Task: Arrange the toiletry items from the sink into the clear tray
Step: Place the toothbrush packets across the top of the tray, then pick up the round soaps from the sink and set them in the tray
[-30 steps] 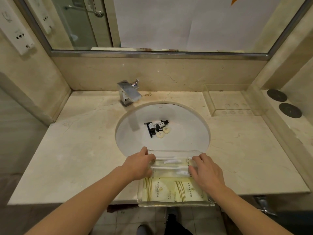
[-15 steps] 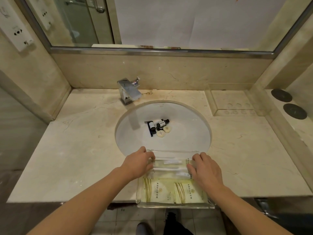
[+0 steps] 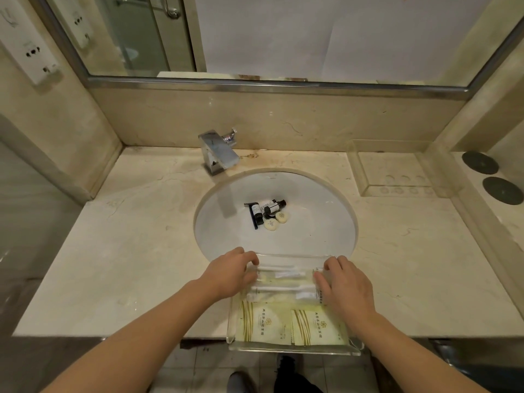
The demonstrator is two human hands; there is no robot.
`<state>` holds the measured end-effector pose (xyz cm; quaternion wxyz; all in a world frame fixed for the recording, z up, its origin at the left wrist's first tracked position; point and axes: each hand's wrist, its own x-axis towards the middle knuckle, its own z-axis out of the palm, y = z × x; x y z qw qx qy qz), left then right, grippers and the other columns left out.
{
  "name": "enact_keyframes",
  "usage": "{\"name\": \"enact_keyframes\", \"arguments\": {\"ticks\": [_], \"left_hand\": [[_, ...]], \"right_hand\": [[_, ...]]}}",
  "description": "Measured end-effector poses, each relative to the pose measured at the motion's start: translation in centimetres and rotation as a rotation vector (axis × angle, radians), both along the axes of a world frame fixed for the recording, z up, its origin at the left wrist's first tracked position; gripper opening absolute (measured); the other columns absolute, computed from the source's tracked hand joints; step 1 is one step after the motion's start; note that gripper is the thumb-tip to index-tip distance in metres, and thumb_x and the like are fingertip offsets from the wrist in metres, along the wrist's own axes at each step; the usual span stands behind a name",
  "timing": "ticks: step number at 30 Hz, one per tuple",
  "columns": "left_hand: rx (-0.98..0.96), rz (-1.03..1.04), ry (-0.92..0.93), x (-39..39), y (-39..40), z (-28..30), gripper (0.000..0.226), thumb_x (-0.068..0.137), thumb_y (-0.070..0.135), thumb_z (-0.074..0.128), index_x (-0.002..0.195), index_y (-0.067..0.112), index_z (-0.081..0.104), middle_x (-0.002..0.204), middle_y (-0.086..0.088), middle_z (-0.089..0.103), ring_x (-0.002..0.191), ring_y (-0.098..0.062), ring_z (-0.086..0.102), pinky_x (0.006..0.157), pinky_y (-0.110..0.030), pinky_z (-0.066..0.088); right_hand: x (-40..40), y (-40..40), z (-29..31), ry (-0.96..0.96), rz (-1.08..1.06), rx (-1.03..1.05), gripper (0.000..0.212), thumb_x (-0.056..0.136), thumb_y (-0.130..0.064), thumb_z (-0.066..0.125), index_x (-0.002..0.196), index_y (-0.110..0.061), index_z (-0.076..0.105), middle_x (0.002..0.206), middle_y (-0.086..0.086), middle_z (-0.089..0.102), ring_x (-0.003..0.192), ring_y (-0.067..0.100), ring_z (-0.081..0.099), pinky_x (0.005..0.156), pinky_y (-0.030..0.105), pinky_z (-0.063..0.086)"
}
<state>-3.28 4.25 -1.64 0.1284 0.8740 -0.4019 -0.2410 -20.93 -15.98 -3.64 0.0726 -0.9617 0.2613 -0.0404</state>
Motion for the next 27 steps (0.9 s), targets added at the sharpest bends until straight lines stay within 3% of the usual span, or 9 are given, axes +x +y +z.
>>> {"name": "enact_keyframes", "arguments": {"ticks": [8, 16, 21, 27], "left_hand": [[-0.124, 0.188, 0.005, 1.5, -0.9, 0.2, 0.020, 0.091, 0.029, 0.054, 0.109, 0.021, 0.059, 0.092, 0.004, 0.054, 0.084, -0.017, 0.054, 0.078, -0.033, 0.048], [-0.102, 0.318, 0.083, 3.7, -2.5, -0.8, 0.018, 0.089, 0.025, 0.056, 0.104, 0.018, 0.061, 0.089, 0.002, 0.058, 0.086, -0.017, 0.056, 0.081, -0.034, 0.049], [-0.060, 0.386, 0.133, 5.8, -3.9, -2.2, 0.014, 0.088, 0.024, 0.057, 0.099, 0.018, 0.062, 0.085, 0.003, 0.057, 0.085, -0.019, 0.057, 0.080, -0.035, 0.050], [-0.005, 0.447, 0.198, 8.5, -6.4, -4.5, 0.007, 0.086, 0.024, 0.057, 0.092, 0.021, 0.060, 0.085, 0.001, 0.057, 0.082, -0.020, 0.056, 0.080, -0.036, 0.050]], "right_hand": [[2.9, 0.1, 1.0, -0.097, -0.029, 0.101, 0.013, 0.090, -0.031, 0.057, 0.091, -0.019, 0.061, 0.084, -0.004, 0.061, 0.069, 0.017, 0.057, 0.054, 0.028, 0.040], [6.9, -1.3, 1.2, -0.070, -0.075, 0.231, 0.012, 0.091, -0.027, 0.050, 0.085, -0.019, 0.057, 0.078, -0.006, 0.060, 0.068, 0.015, 0.057, 0.057, 0.033, 0.049], [10.0, -3.3, 0.0, 0.091, -0.085, 0.340, 0.012, 0.090, -0.028, 0.048, 0.090, -0.021, 0.057, 0.084, -0.005, 0.062, 0.076, 0.018, 0.058, 0.062, 0.032, 0.049], [13.9, -6.1, -2.7, 0.347, -0.015, 0.501, 0.022, 0.091, -0.031, 0.048, 0.109, -0.022, 0.055, 0.106, 0.000, 0.062, 0.094, 0.021, 0.058, 0.073, 0.033, 0.049]]}}
